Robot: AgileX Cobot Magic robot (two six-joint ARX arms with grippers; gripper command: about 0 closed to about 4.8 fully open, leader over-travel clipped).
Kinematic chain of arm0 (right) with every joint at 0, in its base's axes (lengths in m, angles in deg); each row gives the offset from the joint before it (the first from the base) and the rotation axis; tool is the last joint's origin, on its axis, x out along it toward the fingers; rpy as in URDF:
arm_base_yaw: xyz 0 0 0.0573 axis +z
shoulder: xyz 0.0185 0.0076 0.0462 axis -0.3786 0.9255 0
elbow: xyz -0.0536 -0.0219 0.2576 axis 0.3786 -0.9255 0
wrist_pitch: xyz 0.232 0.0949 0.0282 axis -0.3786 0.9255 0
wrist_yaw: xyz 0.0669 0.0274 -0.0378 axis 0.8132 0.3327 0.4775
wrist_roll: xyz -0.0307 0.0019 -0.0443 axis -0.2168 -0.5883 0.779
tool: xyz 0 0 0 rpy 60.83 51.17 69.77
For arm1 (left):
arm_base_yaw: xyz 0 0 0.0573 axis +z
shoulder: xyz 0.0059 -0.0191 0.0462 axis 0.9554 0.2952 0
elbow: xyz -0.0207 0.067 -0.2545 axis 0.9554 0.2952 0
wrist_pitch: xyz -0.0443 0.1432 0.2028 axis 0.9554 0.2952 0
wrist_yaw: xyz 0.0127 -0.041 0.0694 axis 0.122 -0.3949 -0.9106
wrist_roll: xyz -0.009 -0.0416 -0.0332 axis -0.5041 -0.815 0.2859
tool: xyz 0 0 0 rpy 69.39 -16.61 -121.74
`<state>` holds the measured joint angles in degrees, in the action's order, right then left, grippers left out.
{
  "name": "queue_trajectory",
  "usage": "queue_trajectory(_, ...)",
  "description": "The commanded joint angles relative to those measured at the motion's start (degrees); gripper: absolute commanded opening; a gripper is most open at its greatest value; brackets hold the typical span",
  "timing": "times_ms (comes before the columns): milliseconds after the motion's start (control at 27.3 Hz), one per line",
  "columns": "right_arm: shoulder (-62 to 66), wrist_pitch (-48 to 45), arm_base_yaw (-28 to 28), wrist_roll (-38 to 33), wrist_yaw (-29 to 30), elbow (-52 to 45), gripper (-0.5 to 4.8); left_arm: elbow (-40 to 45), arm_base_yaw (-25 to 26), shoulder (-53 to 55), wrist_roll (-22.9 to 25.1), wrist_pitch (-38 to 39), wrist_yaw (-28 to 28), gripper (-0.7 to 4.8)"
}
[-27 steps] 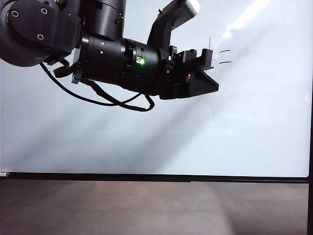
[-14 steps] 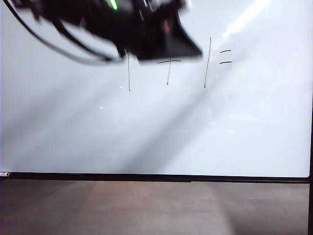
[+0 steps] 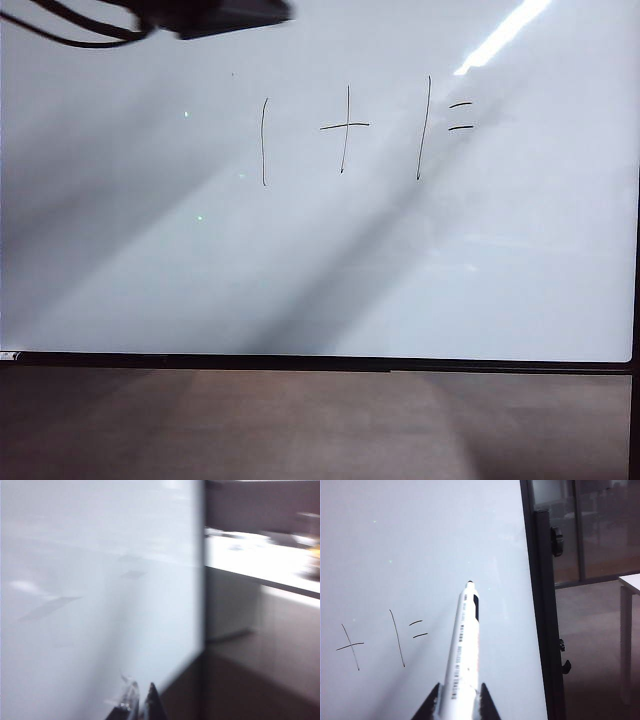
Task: Reach to the right to find the marker pen, pick it up, and write the answer to the math problem on the whiteboard.
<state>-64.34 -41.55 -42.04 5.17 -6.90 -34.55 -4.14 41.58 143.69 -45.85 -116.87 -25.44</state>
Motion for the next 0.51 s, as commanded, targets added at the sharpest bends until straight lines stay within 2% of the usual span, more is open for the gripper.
queue_trajectory(37,-0.11,-0.77,-0.02,-0.15,0.07,0.28,-0.05,-0.20,-0.81,-0.44,0.17,-0.72,-12.22,0.27)
queue_trajectory(110,-0.11,-0.77,0.00,-0.13,0.37,0.28,-0.05,-0.20,-2.19,-0.44,0.17,-0.09,-20.90,0.27)
queue_trajectory(220,-0.07,-0.68,-0.02,-0.13,0.07,0.28,-0.05,-0.20,-5.14,-0.87,0.20,1.66,-28.50,0.27)
queue_trajectory(512,-0.11,-0.59,-0.02,-0.13,1.16,0.28,-0.05,-0.20,-10.95,-1.49,0.17,2.54,-29.14,0.27)
